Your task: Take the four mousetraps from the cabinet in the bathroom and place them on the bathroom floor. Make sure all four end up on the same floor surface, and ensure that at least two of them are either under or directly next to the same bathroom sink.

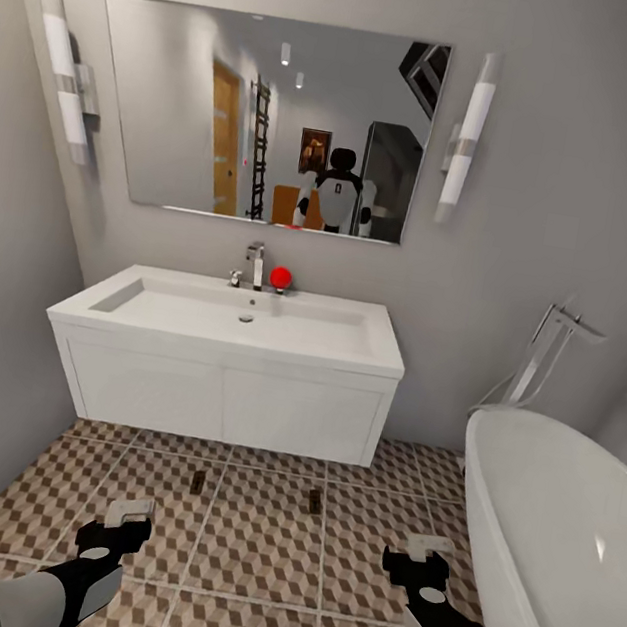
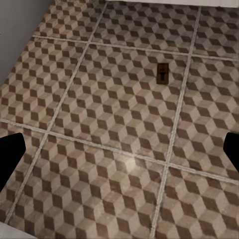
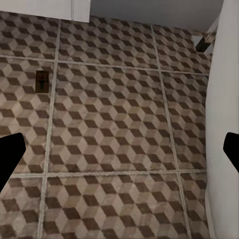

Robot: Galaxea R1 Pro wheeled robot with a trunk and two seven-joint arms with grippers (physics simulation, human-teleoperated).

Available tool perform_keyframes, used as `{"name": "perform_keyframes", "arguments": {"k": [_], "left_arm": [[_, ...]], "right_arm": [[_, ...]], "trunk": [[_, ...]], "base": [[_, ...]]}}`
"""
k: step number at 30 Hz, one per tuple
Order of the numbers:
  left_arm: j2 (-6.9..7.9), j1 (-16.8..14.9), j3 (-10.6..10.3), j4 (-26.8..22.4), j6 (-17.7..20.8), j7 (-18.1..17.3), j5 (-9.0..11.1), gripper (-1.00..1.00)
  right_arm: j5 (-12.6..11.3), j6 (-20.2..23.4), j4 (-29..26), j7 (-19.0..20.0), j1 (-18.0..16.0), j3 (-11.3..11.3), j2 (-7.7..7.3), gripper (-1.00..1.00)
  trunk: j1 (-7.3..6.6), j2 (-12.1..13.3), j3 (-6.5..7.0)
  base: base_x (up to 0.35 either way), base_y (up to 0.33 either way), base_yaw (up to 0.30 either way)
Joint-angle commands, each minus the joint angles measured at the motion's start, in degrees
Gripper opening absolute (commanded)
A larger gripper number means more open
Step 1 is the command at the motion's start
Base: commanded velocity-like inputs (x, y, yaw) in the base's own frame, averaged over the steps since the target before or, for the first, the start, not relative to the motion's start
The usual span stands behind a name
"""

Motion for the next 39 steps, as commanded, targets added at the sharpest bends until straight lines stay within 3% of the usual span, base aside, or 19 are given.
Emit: {"name": "perform_keyframes", "arguments": {"k": [1,18,39], "left_arm": [[0.01,0.0,-0.5,0.0,-0.1,0.2,0.3,1.0],[0.01,0.0,-0.5,0.0,-0.1,0.2,0.3,1.0],[0.01,0.0,-0.5,0.0,-0.2,0.2,0.3,1.0]], "right_arm": [[-0.5,-0.1,0.0,-0.1,0.0,0.5,-0.01,1.0],[-0.5,-0.1,0.0,-0.1,0.0,0.5,-0.01,1.0],[-0.5,-0.1,0.0,-0.1,0.0,0.5,-0.01,1.0]], "trunk": [[-0.23,0.4,0.13],[-3.96,7.2,3.19],[-8.57,15.6,7.53]], "base": [[0.0,-0.003,0.0],[0.0,0.0,-0.013],[0.0,0.0,-0.256]]}}
